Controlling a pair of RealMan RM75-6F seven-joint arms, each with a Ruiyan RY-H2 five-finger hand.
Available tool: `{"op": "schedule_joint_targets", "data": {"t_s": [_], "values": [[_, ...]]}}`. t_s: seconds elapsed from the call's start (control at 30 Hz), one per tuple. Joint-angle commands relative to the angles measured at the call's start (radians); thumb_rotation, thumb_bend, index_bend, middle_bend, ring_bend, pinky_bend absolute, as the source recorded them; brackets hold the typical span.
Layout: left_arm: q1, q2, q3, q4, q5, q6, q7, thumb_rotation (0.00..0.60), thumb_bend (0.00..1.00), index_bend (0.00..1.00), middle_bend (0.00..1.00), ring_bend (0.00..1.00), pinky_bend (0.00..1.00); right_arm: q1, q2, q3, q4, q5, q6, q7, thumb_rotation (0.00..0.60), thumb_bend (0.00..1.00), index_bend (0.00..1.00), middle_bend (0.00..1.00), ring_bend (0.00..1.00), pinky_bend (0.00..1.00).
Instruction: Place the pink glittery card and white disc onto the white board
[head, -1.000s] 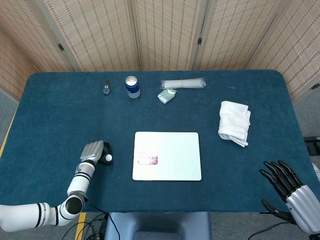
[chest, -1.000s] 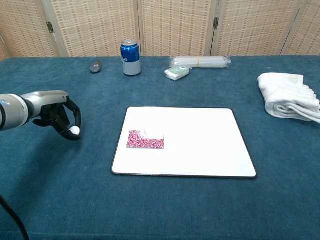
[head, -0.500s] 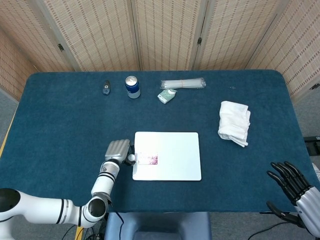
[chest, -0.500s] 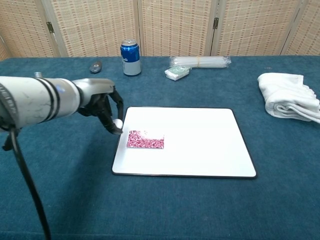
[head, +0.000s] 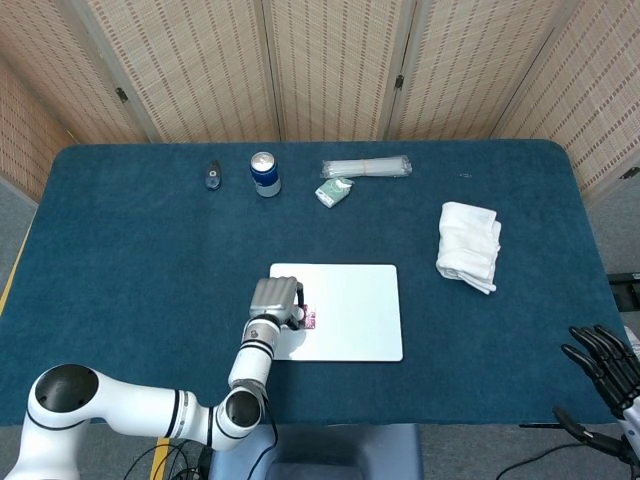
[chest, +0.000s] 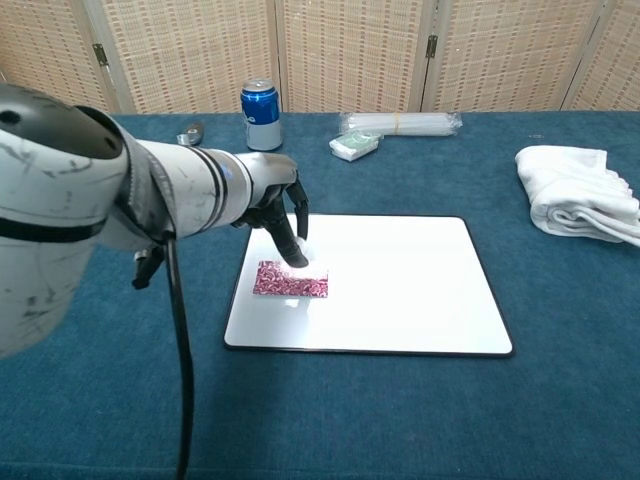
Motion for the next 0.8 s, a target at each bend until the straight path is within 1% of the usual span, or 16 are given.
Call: {"op": "schedule_joint_targets", "data": {"t_s": [0.03,0.3,0.57,0.8], "values": [[-0.007,-0.016,-0.004,0.039,-0.014,-0.029,0.004,0.600,0.31,0.57,1.00,1.00,1.00,0.001,0.001,0.002,0.003,0.006,-0.004,0.007,0.600,0.21,0.00,0.00,0.00,0.00],[0.002,-0.028,0.005,0.100,-0.018,-0.089,-0.008,0.600,0.31,0.57,1.00,1.00,1.00,0.002,0.003,0.000,0.002,0.002,-0.010,0.007,0.600,0.21,0.00,0.00,0.00,0.00],[0.017,-0.030,0.015,0.109,-0.015,-0.108,-0.026,0.600,0.31,0.56,1.00,1.00,1.00,0.001,0.003,0.000,-0.002,0.000,-0.013,-0.001,0.600,0.21,0.00,0.00,0.00,0.00],[0.021,-0.025,0.022,0.118,-0.009,-0.136,-0.029,0.600,0.31,0.49,1.00,1.00,1.00,-0.005,0.001,0.002,-0.002,0.005,-0.009,-0.010,0.600,0.21,0.00,0.00,0.00,0.00]]}}
